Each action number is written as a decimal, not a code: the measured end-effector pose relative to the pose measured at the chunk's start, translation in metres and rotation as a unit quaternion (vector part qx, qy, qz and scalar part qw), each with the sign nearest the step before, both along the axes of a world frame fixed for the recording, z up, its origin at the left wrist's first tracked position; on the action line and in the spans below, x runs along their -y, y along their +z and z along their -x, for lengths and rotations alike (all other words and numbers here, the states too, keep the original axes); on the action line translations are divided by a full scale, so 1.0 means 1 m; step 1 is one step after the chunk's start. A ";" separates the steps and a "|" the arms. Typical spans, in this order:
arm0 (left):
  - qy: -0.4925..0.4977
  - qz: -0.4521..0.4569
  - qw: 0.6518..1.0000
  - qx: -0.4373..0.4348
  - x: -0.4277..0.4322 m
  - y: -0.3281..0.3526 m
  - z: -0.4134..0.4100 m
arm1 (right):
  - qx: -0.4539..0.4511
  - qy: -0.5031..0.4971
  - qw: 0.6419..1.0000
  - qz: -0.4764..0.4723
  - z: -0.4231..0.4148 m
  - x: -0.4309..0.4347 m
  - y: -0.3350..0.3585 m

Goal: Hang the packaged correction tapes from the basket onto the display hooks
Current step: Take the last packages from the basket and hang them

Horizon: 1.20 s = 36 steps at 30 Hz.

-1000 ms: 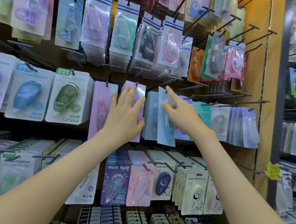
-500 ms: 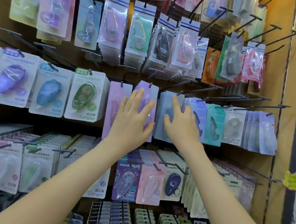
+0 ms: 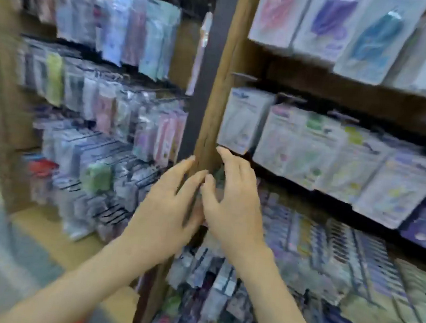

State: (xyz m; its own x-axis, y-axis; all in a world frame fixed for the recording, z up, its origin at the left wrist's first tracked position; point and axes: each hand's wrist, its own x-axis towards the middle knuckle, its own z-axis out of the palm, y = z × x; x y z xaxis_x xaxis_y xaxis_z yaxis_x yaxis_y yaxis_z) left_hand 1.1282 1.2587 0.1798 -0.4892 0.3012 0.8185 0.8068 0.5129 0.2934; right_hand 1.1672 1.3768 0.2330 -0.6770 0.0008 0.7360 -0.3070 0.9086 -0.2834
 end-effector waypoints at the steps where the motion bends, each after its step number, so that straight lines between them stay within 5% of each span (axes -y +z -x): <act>1: 0.032 0.011 0.998 0.055 0.034 -0.031 0.014 | 0.047 0.021 0.999 0.011 0.023 0.029 -0.026; 10: 0.226 0.053 0.898 0.373 0.267 -0.324 0.071 | 0.361 0.142 0.921 -0.041 0.146 0.231 -0.307; 15: 0.322 0.040 0.791 0.518 0.330 -0.533 0.024 | 0.522 0.185 0.829 -0.077 0.158 0.260 -0.527; 18: 0.337 0.042 0.764 0.548 0.338 -0.640 0.008 | 0.568 0.190 0.792 -0.119 0.167 0.261 -0.656; 21: 0.315 0.084 0.804 0.497 0.350 -0.744 0.020 | 0.582 0.209 0.770 -0.157 0.185 0.265 -0.788; 26: 0.206 0.295 0.846 0.395 0.386 -0.897 0.051 | 0.604 0.267 0.717 -0.221 0.241 0.290 -1.009; 29: 0.147 0.300 0.877 0.344 0.397 -0.929 0.063 | 0.554 0.300 0.731 -0.263 0.286 0.312 -1.100; 33: 0.137 0.225 0.910 0.321 0.397 -0.952 0.068 | 0.530 0.291 0.737 -0.301 0.316 0.334 -1.151; 36: 0.157 0.238 0.898 0.336 0.391 -0.939 0.063 | 0.535 0.309 0.758 -0.210 0.310 0.328 -1.112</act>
